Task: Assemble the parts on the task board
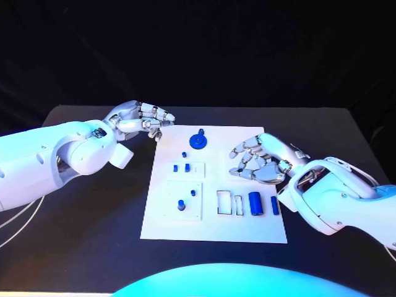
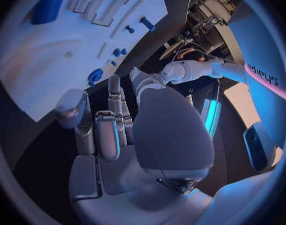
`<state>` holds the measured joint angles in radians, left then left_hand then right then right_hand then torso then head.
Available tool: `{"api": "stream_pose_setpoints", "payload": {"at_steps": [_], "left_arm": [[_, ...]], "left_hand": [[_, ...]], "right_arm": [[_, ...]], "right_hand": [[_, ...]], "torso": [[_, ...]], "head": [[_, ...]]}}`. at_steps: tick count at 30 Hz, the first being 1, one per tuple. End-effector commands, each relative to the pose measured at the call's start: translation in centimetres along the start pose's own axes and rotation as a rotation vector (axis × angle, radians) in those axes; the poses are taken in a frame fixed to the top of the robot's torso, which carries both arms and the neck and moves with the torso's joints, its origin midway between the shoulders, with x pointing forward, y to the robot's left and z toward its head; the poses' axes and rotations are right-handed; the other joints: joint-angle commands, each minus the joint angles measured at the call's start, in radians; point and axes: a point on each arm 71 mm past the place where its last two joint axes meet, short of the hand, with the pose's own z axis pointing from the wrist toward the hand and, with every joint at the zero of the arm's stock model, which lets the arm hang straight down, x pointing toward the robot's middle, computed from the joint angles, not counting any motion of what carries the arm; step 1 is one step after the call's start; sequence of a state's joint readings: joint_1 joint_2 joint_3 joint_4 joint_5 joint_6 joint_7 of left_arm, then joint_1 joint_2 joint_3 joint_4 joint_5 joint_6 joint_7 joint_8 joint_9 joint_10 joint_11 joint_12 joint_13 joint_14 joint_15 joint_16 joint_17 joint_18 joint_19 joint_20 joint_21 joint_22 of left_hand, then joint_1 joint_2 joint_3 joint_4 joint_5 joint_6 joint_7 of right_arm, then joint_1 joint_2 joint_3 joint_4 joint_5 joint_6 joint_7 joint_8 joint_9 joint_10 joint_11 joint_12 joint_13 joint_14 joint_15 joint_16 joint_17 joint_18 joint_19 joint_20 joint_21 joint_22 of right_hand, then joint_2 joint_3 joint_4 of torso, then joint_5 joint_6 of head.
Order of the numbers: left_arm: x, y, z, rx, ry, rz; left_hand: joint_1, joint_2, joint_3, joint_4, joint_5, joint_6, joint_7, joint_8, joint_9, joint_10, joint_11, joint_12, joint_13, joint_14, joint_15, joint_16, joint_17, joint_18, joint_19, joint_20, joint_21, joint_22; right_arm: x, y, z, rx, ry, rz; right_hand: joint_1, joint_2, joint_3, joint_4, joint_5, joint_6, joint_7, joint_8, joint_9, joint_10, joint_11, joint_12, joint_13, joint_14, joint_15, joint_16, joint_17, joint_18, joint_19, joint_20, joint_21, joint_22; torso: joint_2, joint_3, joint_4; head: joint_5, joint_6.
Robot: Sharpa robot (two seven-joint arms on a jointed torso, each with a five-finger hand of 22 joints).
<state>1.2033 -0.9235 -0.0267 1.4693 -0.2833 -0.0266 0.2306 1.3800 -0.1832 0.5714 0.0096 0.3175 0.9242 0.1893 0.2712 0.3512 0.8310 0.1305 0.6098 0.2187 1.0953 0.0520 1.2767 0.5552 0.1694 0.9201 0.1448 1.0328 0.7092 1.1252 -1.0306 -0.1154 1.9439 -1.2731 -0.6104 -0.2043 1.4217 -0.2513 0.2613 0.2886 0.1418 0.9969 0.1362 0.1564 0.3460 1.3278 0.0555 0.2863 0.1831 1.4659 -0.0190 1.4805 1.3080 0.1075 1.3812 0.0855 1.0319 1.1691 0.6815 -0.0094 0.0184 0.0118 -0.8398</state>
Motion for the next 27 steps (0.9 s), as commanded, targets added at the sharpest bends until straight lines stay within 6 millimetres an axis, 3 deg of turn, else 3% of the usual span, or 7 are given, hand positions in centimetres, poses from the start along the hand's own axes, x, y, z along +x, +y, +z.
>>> {"api": "stream_pose_setpoints", "payload": {"at_steps": [1,2,4,6,9,15,27], "left_arm": [[0.2,-0.1,0.0,0.009,0.015,-0.01],[0.2,-0.1,-0.1,0.009,0.015,-0.01],[0.3,-0.1,-0.1,0.011,0.016,-0.011],[0.4,-0.2,-0.1,0.014,0.018,-0.011],[0.6,-0.2,-0.1,0.019,0.021,-0.013],[1.0,-0.3,-0.1,0.028,0.029,-0.019],[1.3,-0.4,-0.2,0.034,0.035,-0.024]], "left_hand": [[-0.007,0.001,0.003,0.0,0.004,-0.009,-0.001,0.006,0.001,-0.008,-0.002,0.003,-0.002,0.003,0.001,0.005,-0.001,0.016,-0.007,0.003,0.005,0.001],[-0.009,0.0,0.003,0.0,0.004,-0.011,0.0,0.006,0.001,-0.009,-0.001,0.003,-0.002,0.002,0.001,0.004,-0.003,0.016,-0.007,0.003,0.005,0.001],[-0.009,0.0,0.003,0.0,0.004,-0.011,0.0,0.006,0.001,-0.009,-0.001,0.003,-0.002,0.002,0.001,0.004,-0.003,0.016,-0.007,0.003,0.005,0.001],[-0.009,0.0,0.003,0.0,0.004,-0.011,0.0,0.006,0.001,-0.009,-0.001,0.003,-0.002,0.002,0.001,0.004,-0.003,0.016,-0.007,0.003,0.005,0.001],[-0.009,0.0,0.003,0.0,0.004,-0.011,0.0,0.006,0.001,-0.009,-0.001,0.003,-0.002,0.002,0.001,0.004,-0.003,0.016,-0.007,0.003,0.005,0.001],[-0.009,0.0,0.003,0.0,0.004,-0.011,0.0,0.006,0.001,-0.009,-0.001,0.003,-0.002,0.002,0.001,0.004,-0.003,0.016,-0.007,0.003,0.005,0.001],[-0.01,0.0,0.004,0.001,0.004,-0.012,0.0,0.006,0.001,-0.01,-0.001,0.004,-0.002,0.002,0.001,0.005,-0.002,0.016,-0.008,0.003,0.005,0.001]], "right_arm": [[-0.3,-1.8,-1.2,0.145,0.103,0.142],[-0.5,-2.3,-1.6,0.175,0.119,0.136],[-1.1,-3.6,-2.5,0.24,0.148,0.105],[-1.5,-4.5,-3.3,0.283,0.162,0.061],[-1.9,-5.4,-4.2,0.33,0.171,-0.006],[-1.1,-6.5,-5.7,0.409,0.198,-0.096],[1.3,-6.3,-5.5,0.435,0.222,-0.135]], "right_hand": [[-0.026,0.006,-0.056,-0.002,-0.021,0.013,-0.021,0.037,0.012,0.041,-0.027,0.157,0.148,0.062,-0.022,-0.002,0.03,-0.003,0.009,-0.02,0.014,0.016],[-0.023,0.022,-0.086,-0.002,-0.018,0.003,-0.027,0.062,0.022,0.01,-0.027,0.436,0.454,0.065,-0.026,0.002,0.038,-0.006,0.014,-0.024,0.02,0.026],[-0.051,0.046,-0.122,-0.005,-0.017,-0.008,-0.028,0.098,0.035,0.075,-0.029,0.849,0.896,0.073,-0.031,0.02,0.078,-0.012,0.027,-0.021,0.044,0.049],[-0.075,0.055,-0.155,0.002,-0.032,-0.022,-0.025,0.12,0.042,0.082,-0.027,0.96,1.024,0.077,-0.023,0.03,0.101,-0.014,0.033,-0.023,0.059,0.064],[-0.128,0.08,-0.251,0.005,-0.027,-0.014,-0.037,0.185,0.066,0.182,-0.034,1.192,1.282,0.095,-0.028,0.07,0.204,-0.028,0.065,-0.027,0.14,0.127],[-0.185,0.092,-0.329,0.008,-0.034,-0.016,-0.044,0.236,0.083,0.243,-0.039,1.285,1.388,0.105,-0.031,0.09,0.263,-0.042,0.09,-0.031,0.214,0.185],[-0.229,0.087,-0.345,0.009,-0.031,-0.015,-0.047,0.257,0.089,0.243,-0.042,1.285,1.388,0.105,-0.033,0.09,0.263,-0.048,0.099,-0.032,0.243,0.208]], "torso": [[-0.001,0.0007,-0.0068],[-0.001,0.0009,-0.008],[-0.001,0.001,-0.0097],[-0.001,0.0008,-0.0099],[-0.001,0.0013,-0.0125],[-0.002,-0.0005,-0.0108],[-0.002,-0.0022,-0.0085]], "head": [[-0.041,0.001],[-0.045,0.001],[-0.056,0.0],[-0.066,-0.003],[-0.073,-0.006],[-0.09,-0.012],[-0.091,-0.018]]}}
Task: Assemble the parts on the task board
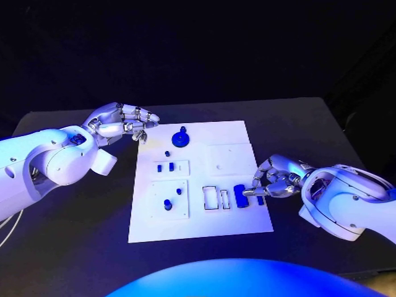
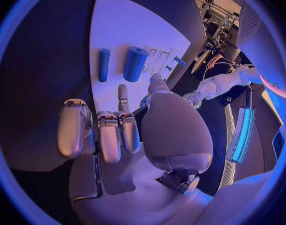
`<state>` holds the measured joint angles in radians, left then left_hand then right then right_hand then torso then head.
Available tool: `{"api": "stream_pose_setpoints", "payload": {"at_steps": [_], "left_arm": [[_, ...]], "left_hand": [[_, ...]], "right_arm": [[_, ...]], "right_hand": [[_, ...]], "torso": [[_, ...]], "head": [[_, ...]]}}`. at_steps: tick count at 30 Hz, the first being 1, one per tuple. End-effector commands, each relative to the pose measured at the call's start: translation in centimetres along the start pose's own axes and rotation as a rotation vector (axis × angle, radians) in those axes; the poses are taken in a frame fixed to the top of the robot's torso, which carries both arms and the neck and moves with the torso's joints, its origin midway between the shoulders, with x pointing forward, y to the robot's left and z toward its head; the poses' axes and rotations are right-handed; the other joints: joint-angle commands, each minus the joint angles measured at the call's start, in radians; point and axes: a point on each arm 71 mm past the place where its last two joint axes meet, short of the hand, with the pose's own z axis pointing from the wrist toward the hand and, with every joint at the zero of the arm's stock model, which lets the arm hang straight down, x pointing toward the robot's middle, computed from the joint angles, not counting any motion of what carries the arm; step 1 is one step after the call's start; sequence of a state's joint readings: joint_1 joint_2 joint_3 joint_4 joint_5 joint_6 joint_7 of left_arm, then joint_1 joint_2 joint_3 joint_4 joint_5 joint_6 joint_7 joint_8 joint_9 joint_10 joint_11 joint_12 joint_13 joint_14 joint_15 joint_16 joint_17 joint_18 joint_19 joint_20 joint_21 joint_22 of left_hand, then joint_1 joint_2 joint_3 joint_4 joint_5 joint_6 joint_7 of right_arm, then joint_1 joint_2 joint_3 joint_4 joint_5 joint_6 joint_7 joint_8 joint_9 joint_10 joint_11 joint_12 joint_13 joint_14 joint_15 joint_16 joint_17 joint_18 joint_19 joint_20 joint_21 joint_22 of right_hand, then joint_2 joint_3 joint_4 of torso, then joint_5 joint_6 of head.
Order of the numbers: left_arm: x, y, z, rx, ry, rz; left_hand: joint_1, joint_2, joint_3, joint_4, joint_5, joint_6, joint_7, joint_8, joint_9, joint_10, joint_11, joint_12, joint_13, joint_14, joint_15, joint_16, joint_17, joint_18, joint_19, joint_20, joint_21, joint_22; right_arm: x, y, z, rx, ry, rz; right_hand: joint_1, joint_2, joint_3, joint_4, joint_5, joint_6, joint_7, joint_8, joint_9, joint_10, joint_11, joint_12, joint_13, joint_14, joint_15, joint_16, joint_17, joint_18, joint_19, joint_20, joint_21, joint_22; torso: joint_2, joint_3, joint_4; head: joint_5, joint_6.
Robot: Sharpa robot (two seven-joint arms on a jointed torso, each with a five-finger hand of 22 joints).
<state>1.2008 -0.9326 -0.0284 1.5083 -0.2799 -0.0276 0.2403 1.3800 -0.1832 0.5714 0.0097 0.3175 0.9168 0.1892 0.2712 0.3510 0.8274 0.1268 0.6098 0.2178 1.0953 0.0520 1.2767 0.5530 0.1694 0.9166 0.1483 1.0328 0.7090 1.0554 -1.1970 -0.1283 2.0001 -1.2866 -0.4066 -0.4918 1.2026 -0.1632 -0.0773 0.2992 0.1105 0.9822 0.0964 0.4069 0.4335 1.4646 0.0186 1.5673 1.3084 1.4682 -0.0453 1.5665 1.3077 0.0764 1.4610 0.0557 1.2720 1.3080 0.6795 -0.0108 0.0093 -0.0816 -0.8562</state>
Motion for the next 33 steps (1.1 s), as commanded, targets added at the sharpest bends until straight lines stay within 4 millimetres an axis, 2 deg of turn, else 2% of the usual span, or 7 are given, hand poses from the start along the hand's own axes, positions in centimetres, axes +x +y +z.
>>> {"api": "stream_pose_setpoints", "payload": {"at_steps": [1,19,23,26,27,29,33], "left_arm": [[0.2,-0.2,0.0,0.02,0.008,-0.013],[0.1,-0.2,-0.1,0.017,0.009,-0.017],[0.2,-0.2,-0.1,0.016,0.01,-0.018],[0.2,-0.2,-0.1,0.016,0.01,-0.018],[0.2,-0.2,-0.1,0.016,0.01,-0.018],[0.2,-0.2,-0.1,0.015,0.01,-0.018],[0.1,-0.1,-0.1,0.013,0.011,-0.018]], "left_hand": [[-0.01,0.0,0.004,0.001,0.004,-0.005,0.0,0.006,0.001,-0.006,0.002,0.004,-0.001,0.002,0.001,0.005,0.0,0.016,-0.005,0.0,0.005,0.002],[-0.011,0.001,0.005,0.001,0.004,-0.006,0.0,0.007,0.002,-0.007,0.003,0.006,-0.001,0.002,0.002,0.005,0.001,0.016,-0.005,0.0,0.006,0.002],[-0.011,0.001,0.005,0.001,0.004,-0.006,0.0,0.007,0.002,-0.007,0.003,0.006,-0.001,0.002,0.002,0.005,0.001,0.016,-0.005,0.0,0.006,0.002],[-0.011,0.001,0.005,0.001,0.004,-0.006,0.0,0.007,0.002,-0.007,0.003,0.006,-0.001,0.002,0.002,0.005,0.001,0.016,-0.005,0.0,0.006,0.002],[-0.011,0.001,0.005,0.001,0.004,-0.006,0.0,0.007,0.002,-0.007,0.003,0.006,-0.001,0.002,0.002,0.005,0.001,0.016,-0.005,0.0,0.006,0.002],[-0.011,0.001,0.005,0.001,0.004,-0.006,0.0,0.007,0.002,-0.007,0.003,0.006,-0.001,0.002,0.002,0.005,0.001,0.016,-0.005,0.0,0.006,0.002],[-0.011,0.001,0.005,0.001,0.004,-0.006,0.0,0.007,0.002,-0.007,0.003,0.006,-0.001,0.002,0.002,0.005,0.001,0.016,-0.005,0.0,0.006,0.002]], "right_arm": [[0.6,0.1,0.3,0.022,0.004,-0.059],[3.4,0.6,2.3,0.038,0.076,-0.091],[3.6,0.8,2.7,0.045,0.069,-0.107],[3.7,0.8,2.9,0.052,0.067,-0.115],[3.8,0.8,3.0,0.054,0.065,-0.117],[3.7,0.8,3.0,0.058,0.059,-0.117],[3.7,0.8,2.9,0.066,0.052,-0.093]], "right_hand": [[-0.01,-0.001,-0.007,-0.001,0.001,0.0,-0.008,0.007,0.002,0.106,-0.005,0.004,0.262,0.103,-0.007,0.004,0.263,-0.016,0.019,-0.002,0.003,0.069],[-0.05,0.016,-0.003,-0.001,0.018,-0.003,-0.009,0.02,0.005,0.106,-0.006,0.004,0.262,0.103,-0.008,0.004,0.263,-0.017,0.02,-0.003,0.007,0.075],[-0.049,0.032,0.008,-0.002,0.02,-0.001,-0.011,0.026,0.006,0.106,-0.008,0.004,0.262,0.103,-0.009,0.004,0.263,-0.017,0.02,-0.004,0.009,0.078],[-0.024,0.049,0.026,-0.004,0.031,0.0,-0.013,0.033,0.007,0.106,-0.01,0.004,0.262,0.103,-0.01,0.004,0.263,-0.018,0.02,-0.005,0.01,0.08],[0.003,0.067,0.042,-0.007,0.049,0.002,-0.015,0.036,0.008,0.106,-0.011,0.004,0.262,0.103,-0.011,0.004,0.263,-0.018,0.021,-0.006,0.012,0.083],[0.046,0.084,0.063,-0.011,0.081,0.004,-0.018,0.039,0.007,0.106,-0.014,0.004,0.262,0.103,-0.014,0.004,0.263,-0.018,0.021,-0.008,0.012,0.085],[0.114,0.097,0.109,-0.011,0.095,0.022,-0.028,0.049,0.007,0.106,-0.023,0.004,0.262,0.103,-0.02,0.004,0.263,-0.018,0.021,-0.013,0.014,0.089]], "torso": [[0.0,-0.0007,0.0012],[0.0,0.0,-0.0006],[-0.001,-0.001,0.0001],[-0.001,-0.0009,0.0006],[-0.001,-0.0009,0.001],[-0.001,-0.0011,0.0003],[-0.001,-0.0013,-0.0003]], "head": [[0.004,-0.002],[0.013,-0.003],[0.012,-0.002],[0.012,-0.001],[0.011,-0.001],[0.013,-0.001],[0.014,0.0]]}}
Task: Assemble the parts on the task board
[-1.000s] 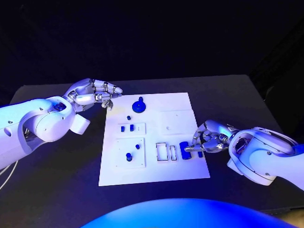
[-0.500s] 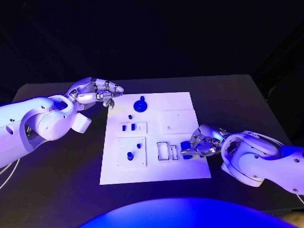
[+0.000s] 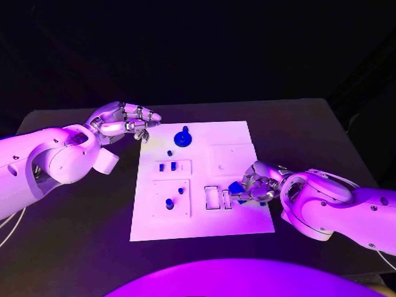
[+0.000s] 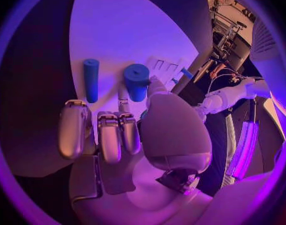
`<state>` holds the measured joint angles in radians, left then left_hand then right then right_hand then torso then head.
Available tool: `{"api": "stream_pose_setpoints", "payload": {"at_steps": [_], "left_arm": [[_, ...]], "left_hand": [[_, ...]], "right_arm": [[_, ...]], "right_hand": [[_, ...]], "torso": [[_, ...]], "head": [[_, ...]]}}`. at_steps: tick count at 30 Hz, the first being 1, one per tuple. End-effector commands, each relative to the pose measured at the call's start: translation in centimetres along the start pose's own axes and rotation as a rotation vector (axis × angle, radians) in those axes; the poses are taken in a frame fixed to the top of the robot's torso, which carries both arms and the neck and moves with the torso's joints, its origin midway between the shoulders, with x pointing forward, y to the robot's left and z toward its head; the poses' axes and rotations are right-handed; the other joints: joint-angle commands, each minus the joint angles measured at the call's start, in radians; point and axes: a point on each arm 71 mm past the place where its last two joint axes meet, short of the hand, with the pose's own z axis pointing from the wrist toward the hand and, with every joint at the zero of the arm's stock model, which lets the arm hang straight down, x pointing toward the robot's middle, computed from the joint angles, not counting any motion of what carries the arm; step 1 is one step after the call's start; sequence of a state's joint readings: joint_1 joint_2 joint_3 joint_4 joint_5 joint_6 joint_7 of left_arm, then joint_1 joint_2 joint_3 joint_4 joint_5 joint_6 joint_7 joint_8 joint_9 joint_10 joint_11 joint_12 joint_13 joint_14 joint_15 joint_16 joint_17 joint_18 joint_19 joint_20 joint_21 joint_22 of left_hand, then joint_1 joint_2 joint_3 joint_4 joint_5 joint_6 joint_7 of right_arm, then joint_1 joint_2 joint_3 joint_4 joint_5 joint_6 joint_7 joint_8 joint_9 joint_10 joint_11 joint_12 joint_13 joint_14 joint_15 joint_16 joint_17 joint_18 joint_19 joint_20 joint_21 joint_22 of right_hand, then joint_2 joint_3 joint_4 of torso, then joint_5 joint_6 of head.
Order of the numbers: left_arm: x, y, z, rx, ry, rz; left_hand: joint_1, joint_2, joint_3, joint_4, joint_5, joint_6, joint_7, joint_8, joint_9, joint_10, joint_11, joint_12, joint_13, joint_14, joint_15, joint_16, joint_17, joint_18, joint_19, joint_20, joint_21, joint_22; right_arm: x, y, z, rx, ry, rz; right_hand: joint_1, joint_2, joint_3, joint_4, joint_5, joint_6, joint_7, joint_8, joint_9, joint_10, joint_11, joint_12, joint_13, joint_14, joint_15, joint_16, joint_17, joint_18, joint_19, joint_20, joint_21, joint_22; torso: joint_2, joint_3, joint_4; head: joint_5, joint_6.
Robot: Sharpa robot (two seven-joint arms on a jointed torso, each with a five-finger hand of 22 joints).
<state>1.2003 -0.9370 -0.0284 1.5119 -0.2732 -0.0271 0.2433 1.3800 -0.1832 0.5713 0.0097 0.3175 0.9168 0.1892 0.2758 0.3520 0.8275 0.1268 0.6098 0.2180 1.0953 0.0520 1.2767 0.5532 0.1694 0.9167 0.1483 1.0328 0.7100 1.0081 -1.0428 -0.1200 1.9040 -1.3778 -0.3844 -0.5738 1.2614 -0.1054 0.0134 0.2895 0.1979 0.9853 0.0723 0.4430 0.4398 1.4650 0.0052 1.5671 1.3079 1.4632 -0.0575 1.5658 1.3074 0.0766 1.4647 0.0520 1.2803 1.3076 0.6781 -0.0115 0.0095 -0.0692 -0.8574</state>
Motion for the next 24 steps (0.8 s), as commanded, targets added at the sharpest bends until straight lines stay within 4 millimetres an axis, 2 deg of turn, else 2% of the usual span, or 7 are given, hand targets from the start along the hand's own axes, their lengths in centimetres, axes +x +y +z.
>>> {"api": "stream_pose_setpoints", "payload": {"at_steps": [1,9,16,19,24], "left_arm": [[0.2,-0.1,0.0,0.01,0.013,-0.012],[0.1,-0.1,0.1,0.007,0.013,-0.012],[0.1,0.0,0.1,0.006,0.013,-0.014],[0.2,0.0,0.2,0.006,0.014,-0.015],[0.2,0.0,0.2,0.006,0.016,-0.015]], "left_hand": [[-0.011,0.001,0.005,0.001,0.004,-0.006,0.0,0.003,0.001,-0.007,0.003,0.006,-0.001,0.002,0.002,0.005,0.001,0.016,-0.006,0.0,0.006,0.001],[-0.012,0.002,0.006,0.001,0.004,-0.006,0.0,0.004,0.002,-0.008,0.003,0.007,-0.002,0.002,0.002,0.006,0.001,0.016,-0.006,0.0,0.006,0.001],[-0.014,0.002,0.007,0.001,0.004,-0.006,0.0,0.005,0.002,-0.008,0.003,0.007,-0.002,0.002,0.002,0.006,0.001,0.016,-0.006,0.001,0.006,0.001],[-0.014,0.002,0.007,0.001,0.004,-0.006,0.0,0.005,0.002,-0.008,0.003,0.007,-0.002,0.002,0.002,0.006,0.001,0.016,-0.006,0.001,0.006,0.001],[-0.014,0.002,0.007,0.002,0.004,-0.005,0.0,0.006,0.002,-0.009,0.003,0.007,-0.002,0.003,0.002,0.006,0.002,0.016,-0.007,0.001,0.006,0.001]], "right_arm": [[0.7,-0.9,-0.1,0.061,0.023,0.0],[0.0,-0.5,-0.9,0.061,0.027,0.109],[-1.7,1.2,-1.4,0.025,0.038,0.18],[-1.8,1.9,-1.4,0.012,0.06,0.191],[-1.1,3.0,-1.0,-0.001,0.132,0.191]], "right_hand": [[0.062,0.041,0.026,0.0,0.012,0.023,-0.006,0.015,0.001,0.106,-0.011,0.004,0.263,0.108,-0.01,0.005,0.263,-0.018,0.017,-0.01,0.006,0.09],[0.071,0.042,0.051,0.002,0.032,0.039,-0.015,0.024,0.004,0.106,-0.019,0.004,0.263,0.108,-0.016,0.005,0.263,-0.02,0.02,-0.016,0.014,0.097],[0.052,0.043,0.056,0.004,0.036,0.043,-0.017,0.026,0.006,0.106,-0.021,0.004,0.263,0.108,-0.019,0.005,0.263,-0.021,0.021,-0.018,0.017,0.1],[0.038,0.043,0.058,0.004,0.037,0.044,-0.017,0.027,0.007,0.106,-0.022,0.004,0.263,0.108,-0.019,0.005,0.263,-0.021,0.022,-0.019,0.019,0.102],[0.016,0.042,0.061,0.004,0.037,0.044,-0.016,0.027,0.007,0.106,-0.021,0.004,0.263,0.108,-0.019,0.005,0.263,-0.021,0.021,-0.02,0.016,0.101]], "torso": [[0.0,-0.0006,-0.001],[-0.001,-0.0007,-0.0022],[0.0,-0.0011,-0.0011],[0.0,-0.0017,0.0001],[0.002,-0.0012,-0.002]], "head": [[0.003,0.002],[0.003,0.005],[0.004,0.01],[0.005,0.009],[0.01,0.009]]}}
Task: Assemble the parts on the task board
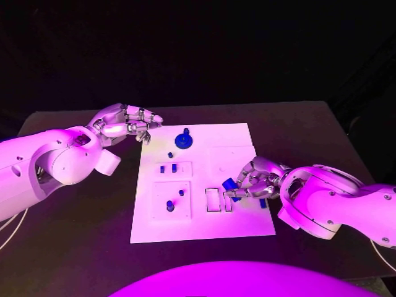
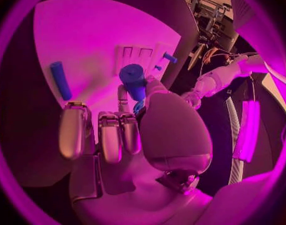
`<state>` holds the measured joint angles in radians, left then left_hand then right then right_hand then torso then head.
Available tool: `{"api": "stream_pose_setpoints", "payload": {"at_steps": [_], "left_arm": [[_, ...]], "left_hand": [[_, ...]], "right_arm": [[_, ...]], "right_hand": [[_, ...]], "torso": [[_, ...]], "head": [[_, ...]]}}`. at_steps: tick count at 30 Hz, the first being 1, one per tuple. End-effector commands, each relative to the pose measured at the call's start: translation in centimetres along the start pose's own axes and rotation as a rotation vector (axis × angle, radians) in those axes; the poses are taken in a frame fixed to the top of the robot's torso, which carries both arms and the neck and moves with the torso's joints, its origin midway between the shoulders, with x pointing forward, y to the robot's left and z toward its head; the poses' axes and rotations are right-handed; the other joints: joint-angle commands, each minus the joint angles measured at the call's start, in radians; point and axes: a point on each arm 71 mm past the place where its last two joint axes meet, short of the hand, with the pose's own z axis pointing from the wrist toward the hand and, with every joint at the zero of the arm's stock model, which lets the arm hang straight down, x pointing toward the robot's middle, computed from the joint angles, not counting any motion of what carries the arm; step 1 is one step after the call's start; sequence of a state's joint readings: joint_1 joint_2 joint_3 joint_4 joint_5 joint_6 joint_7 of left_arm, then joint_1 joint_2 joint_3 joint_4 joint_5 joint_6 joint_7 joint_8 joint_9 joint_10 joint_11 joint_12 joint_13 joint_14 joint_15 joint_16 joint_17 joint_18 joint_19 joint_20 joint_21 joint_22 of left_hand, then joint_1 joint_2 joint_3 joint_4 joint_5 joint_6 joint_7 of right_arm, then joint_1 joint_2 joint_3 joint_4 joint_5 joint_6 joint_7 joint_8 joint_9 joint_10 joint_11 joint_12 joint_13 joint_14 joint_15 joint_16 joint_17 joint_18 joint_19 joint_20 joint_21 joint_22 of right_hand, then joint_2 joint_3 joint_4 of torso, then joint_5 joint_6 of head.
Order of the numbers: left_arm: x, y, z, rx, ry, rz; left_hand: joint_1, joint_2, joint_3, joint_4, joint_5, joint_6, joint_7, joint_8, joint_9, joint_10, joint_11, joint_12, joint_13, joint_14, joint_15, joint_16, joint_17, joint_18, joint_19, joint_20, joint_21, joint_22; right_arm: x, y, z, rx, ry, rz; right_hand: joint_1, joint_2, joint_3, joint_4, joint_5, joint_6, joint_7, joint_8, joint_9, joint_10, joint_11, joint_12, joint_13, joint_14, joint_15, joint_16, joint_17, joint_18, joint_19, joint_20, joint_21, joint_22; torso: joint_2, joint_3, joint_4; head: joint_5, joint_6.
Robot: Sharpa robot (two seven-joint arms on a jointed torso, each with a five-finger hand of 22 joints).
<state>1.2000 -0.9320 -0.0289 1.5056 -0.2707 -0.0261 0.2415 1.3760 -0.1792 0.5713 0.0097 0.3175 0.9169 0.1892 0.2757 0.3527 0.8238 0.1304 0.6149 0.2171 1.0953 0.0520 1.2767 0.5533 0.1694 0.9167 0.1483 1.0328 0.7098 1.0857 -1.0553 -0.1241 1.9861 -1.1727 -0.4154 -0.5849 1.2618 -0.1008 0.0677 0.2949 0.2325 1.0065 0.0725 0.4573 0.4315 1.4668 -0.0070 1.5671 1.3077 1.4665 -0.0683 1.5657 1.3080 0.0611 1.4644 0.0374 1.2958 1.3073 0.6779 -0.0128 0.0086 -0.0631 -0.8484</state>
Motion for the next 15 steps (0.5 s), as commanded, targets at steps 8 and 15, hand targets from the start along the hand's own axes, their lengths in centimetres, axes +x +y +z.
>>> {"api": "stream_pose_setpoints", "payload": {"at_steps": [8,15], "left_arm": [[0.3,-0.1,0.1,0.008,0.018,-0.014],[0.3,-0.1,0.1,0.007,0.02,-0.015]], "left_hand": [[-0.012,-0.001,0.007,0.002,0.004,-0.005,0.0,0.007,0.002,-0.006,-0.001,0.003,-0.001,0.002,0.002,0.006,0.001,0.016,-0.007,0.001,0.006,0.002],[-0.015,0.0,0.007,0.005,0.004,-0.005,0.0,0.008,0.003,-0.006,0.0,0.004,-0.001,0.002,0.003,0.007,0.002,0.016,-0.008,0.001,0.006,0.002]], "right_arm": [[2.0,1.8,1.0,-0.008,0.136,0.009],[2.5,2.3,1.9,-0.012,0.117,-0.018]], "right_hand": [[-0.035,0.034,0.005,-0.001,-0.009,0.022,-0.015,0.013,0.018,0.104,-0.007,0.004,0.263,0.104,-0.007,0.005,0.263,-0.004,0.019,-0.005,-0.006,0.1],[-0.085,0.021,-0.019,-0.001,0.008,0.024,-0.015,0.018,0.022,0.104,-0.007,0.004,0.263,0.104,-0.007,0.005,0.263,-0.005,0.019,-0.004,-0.006,0.103]], "torso": [[0.003,0.0,0.0],[0.002,-0.0001,0.0001]], "head": [[0.005,-0.002],[0.007,-0.004]]}}
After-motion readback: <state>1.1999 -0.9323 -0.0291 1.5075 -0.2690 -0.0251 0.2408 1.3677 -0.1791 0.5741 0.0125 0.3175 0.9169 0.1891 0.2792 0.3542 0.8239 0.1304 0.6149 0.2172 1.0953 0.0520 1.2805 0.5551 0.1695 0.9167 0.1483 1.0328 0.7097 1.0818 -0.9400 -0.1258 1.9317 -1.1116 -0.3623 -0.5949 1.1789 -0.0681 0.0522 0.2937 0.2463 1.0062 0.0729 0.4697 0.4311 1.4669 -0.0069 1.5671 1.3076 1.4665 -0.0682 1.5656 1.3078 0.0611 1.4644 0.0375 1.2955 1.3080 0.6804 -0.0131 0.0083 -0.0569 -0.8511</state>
